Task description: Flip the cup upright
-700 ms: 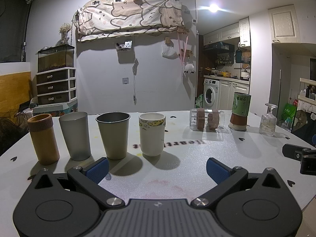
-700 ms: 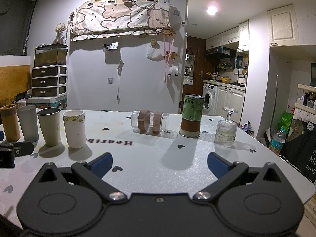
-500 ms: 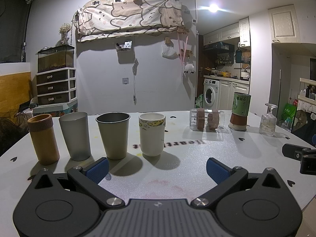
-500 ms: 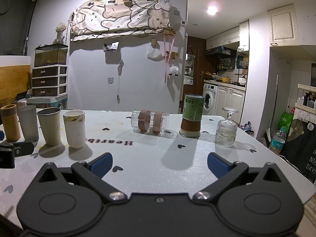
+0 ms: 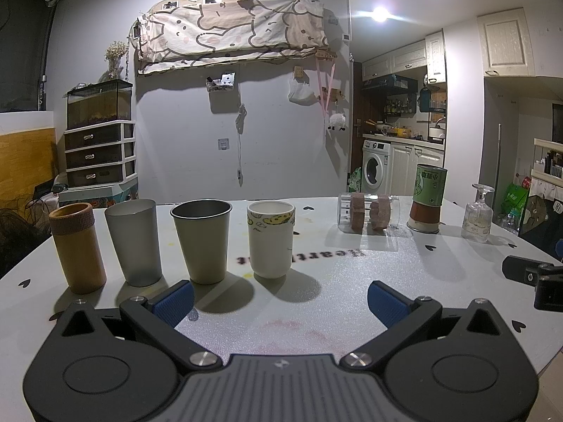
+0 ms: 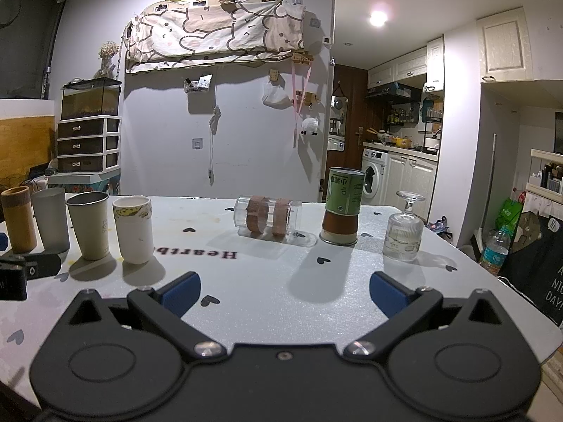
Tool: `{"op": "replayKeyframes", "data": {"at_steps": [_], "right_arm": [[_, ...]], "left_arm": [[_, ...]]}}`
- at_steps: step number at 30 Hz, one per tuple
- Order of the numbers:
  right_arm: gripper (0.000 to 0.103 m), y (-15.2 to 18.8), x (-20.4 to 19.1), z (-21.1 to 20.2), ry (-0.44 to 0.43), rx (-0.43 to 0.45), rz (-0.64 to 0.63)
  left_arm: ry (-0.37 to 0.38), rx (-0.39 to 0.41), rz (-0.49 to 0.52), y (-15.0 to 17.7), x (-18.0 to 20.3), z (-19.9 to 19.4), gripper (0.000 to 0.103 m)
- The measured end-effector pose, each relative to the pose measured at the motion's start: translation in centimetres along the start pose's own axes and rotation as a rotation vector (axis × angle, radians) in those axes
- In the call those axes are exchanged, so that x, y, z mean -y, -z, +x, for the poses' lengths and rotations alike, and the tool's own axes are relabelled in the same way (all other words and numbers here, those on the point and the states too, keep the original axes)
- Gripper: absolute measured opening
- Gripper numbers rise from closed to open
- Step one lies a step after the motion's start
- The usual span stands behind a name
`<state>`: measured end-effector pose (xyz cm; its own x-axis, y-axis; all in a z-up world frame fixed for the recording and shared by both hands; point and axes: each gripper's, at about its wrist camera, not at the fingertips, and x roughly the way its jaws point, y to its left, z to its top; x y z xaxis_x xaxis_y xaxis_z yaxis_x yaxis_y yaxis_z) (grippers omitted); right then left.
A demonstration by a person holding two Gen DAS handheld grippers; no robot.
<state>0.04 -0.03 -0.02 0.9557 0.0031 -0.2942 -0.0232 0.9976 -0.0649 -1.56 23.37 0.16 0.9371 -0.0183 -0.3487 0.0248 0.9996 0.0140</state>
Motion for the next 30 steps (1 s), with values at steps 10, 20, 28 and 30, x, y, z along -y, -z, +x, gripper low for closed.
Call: {"op": "replayKeyframes", "data": {"at_steps": [10, 20, 28, 30], "right_arm": [[0.103, 0.7, -0.8, -0.2, 0.002, -0.003, 0.000], [0.103, 0.6, -0.9, 0.6, -0.019, 0.008, 0.003], [0.103, -3.2, 0.9, 2.9, 0.008, 0.048, -0.046], [0.103, -4.7, 1.4, 4.2, 0.008, 0.054, -0.061]], "left_arm": [[0.000, 0.000, 0.000, 0.0, 0.0, 0.0, 0.103], [0.000, -0.002, 0.001, 0.0, 0.0, 0.1, 0.103], [0.002, -0.013, 0.000, 0.4, 0.0, 0.4, 0.103], [0.004, -0.014, 0.003, 0.6, -0.2, 0.3, 0.103]]}}
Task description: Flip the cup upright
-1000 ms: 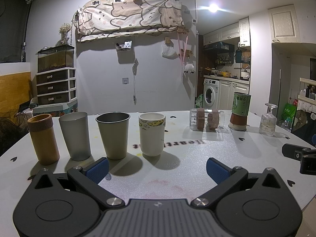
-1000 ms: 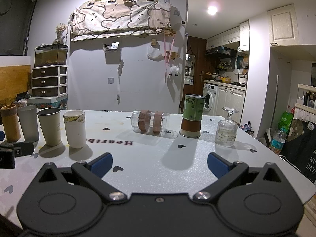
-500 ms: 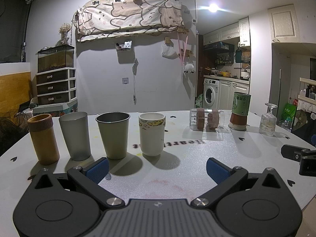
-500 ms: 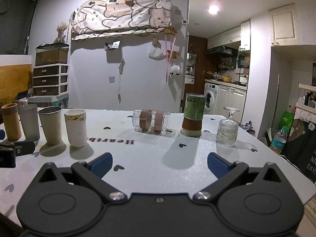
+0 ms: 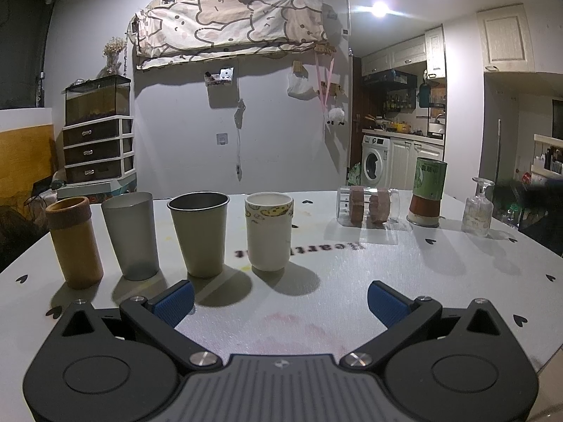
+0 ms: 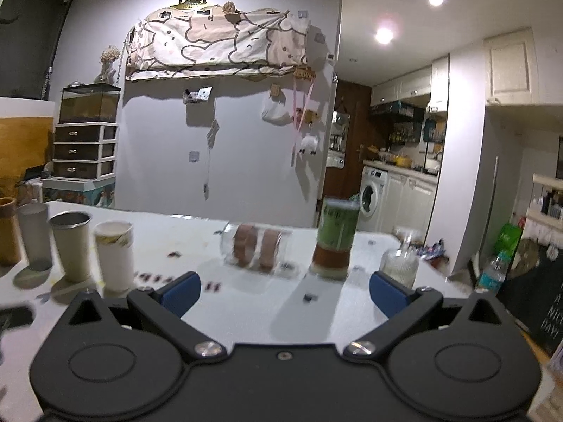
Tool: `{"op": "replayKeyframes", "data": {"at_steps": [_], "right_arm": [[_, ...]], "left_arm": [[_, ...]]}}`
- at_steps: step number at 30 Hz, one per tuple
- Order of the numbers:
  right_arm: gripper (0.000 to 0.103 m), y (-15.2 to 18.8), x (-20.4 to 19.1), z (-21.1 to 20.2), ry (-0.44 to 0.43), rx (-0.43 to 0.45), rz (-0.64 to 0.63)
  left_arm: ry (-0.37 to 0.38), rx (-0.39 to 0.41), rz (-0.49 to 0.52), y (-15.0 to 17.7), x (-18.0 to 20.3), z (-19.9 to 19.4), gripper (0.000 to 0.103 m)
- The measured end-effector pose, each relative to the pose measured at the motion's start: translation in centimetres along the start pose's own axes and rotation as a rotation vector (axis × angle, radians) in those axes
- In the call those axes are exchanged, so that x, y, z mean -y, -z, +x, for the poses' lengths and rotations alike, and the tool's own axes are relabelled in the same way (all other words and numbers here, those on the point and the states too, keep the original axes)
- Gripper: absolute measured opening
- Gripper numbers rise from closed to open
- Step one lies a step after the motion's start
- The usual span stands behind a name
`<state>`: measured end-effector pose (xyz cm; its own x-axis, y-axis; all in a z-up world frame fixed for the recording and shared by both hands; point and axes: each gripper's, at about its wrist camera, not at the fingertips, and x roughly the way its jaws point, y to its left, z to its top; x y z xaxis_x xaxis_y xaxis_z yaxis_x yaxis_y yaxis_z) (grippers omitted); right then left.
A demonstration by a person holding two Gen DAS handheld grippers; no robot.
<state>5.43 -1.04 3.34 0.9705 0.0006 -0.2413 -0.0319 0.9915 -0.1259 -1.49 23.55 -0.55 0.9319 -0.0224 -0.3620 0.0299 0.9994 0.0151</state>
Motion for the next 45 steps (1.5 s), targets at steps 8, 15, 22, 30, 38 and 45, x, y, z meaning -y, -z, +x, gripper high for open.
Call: {"op": "replayKeyframes", "data": {"at_steps": [8, 15, 22, 30, 38, 45], "right_arm": [[0.103, -6.4, 2.4, 7.6, 0.012, -0.034, 0.002], [0.103, -10.0, 5.0, 16.2, 0.076, -0.112, 0.079], [0.099, -9.8, 7.1, 24.8, 0.129, -0.207, 0.163], [0.090, -7.1, 8.2, 30.9, 0.108, -0.287, 0.221], [0.069, -6.6, 8.6, 32.6, 0.147, -0.254, 0.203], [0.078, -6.7, 9.3, 32.9, 0.125, -0.263, 0.216]], "left_arm": [[-0.009, -0.014, 0.008, 0.4, -0.1, 1.4, 0.103], [-0.021, -0.013, -0.014, 0.3, -1.6, 2.2, 0.103], [-0.023, -0.038, -0.038, 0.5, -2.4, 3.8, 0.103], [-0.053, -0.068, -0.048, 0.2, -3.5, 5.5, 0.103], [-0.051, -0.096, -0.050, 0.2, -3.5, 7.0, 0.103], [-0.047, -0.107, -0.050, 0.3, -3.5, 7.3, 0.103]]}}
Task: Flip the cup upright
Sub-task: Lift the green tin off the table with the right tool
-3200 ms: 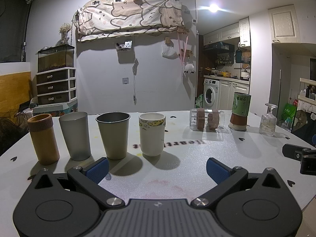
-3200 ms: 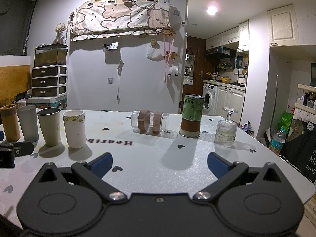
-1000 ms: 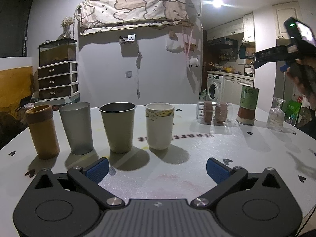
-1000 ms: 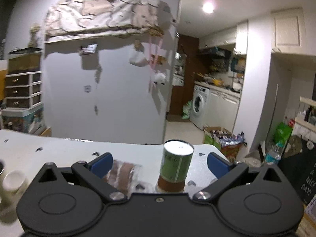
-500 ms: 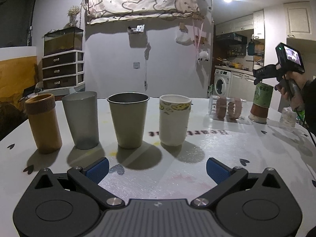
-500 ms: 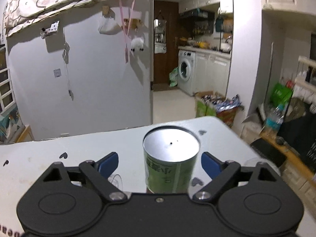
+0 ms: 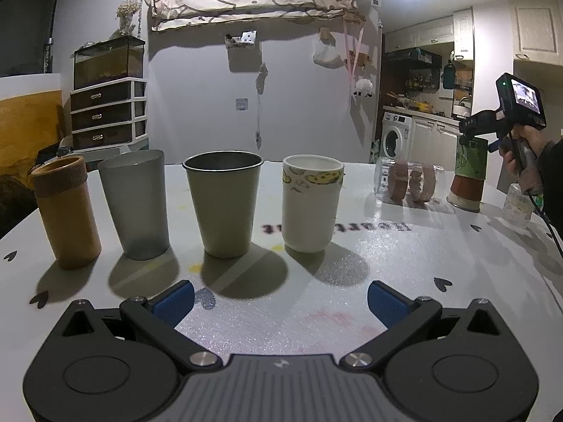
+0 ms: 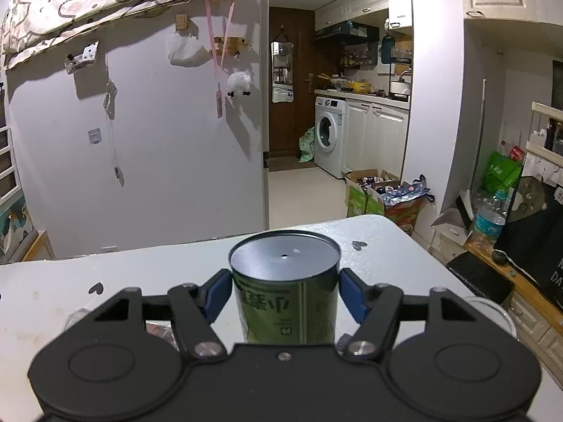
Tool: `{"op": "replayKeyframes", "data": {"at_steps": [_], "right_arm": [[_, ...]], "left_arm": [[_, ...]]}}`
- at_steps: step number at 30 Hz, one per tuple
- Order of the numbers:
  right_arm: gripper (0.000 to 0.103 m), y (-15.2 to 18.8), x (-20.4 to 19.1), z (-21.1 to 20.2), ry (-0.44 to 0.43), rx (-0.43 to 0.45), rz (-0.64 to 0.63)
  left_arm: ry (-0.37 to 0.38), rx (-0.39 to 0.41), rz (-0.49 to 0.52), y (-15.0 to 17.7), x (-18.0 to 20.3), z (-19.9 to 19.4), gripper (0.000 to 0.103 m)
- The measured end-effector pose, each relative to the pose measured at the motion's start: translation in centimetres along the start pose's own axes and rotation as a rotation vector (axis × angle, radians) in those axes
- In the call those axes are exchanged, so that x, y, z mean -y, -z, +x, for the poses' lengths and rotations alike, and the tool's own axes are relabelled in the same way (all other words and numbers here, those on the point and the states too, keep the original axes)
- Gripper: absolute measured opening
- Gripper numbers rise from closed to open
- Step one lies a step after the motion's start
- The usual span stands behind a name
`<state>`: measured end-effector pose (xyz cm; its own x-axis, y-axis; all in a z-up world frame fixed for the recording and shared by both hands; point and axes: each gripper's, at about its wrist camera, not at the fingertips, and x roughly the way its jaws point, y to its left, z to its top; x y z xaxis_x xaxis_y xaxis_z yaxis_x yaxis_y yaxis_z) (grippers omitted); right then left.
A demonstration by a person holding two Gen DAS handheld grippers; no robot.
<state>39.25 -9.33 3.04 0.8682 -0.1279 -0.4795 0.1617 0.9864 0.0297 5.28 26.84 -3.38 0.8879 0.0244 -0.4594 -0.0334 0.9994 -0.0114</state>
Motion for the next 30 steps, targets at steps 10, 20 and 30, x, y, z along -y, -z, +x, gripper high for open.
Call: {"op": "replayKeyframes", "data": {"at_steps": [10, 20, 30], "right_arm": [[0.073, 0.0, 0.0, 1.2, 0.011, -0.007, -0.008], [0.072, -1.1, 0.8, -2.1, -0.004, 0.115, -0.006], [0.073, -1.1, 0.4, -11.6, -0.170, 0.228, -0.017]], "left_arm": [[-0.013, -0.012, -0.009, -0.1, -0.3, 0.5, 0.103], [-0.006, -0.011, -0.009, 0.1, -0.2, 0.3, 0.103], [0.018, 0.005, -0.014, 0.4, 0.2, -0.6, 0.103]]}}
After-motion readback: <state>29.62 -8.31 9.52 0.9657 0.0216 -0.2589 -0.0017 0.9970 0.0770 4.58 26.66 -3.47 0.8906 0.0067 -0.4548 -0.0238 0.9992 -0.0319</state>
